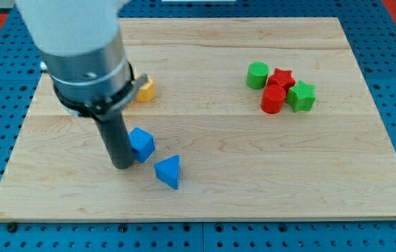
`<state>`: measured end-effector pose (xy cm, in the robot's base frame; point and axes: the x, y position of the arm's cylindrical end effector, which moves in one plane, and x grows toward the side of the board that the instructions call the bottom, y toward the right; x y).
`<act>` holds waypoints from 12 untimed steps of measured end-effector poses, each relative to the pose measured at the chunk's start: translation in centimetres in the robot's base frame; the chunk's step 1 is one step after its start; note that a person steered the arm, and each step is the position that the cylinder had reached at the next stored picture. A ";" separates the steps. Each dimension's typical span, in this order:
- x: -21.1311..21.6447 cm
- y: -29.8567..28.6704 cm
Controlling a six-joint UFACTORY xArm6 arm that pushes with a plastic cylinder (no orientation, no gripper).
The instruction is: Move blue blocks close to yellow blocks
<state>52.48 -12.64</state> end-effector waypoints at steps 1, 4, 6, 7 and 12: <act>-1.3 1.3; -1.7 11.8; -3.8 1.3; -5.2 2.5; 4.0 8.9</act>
<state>56.47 -3.73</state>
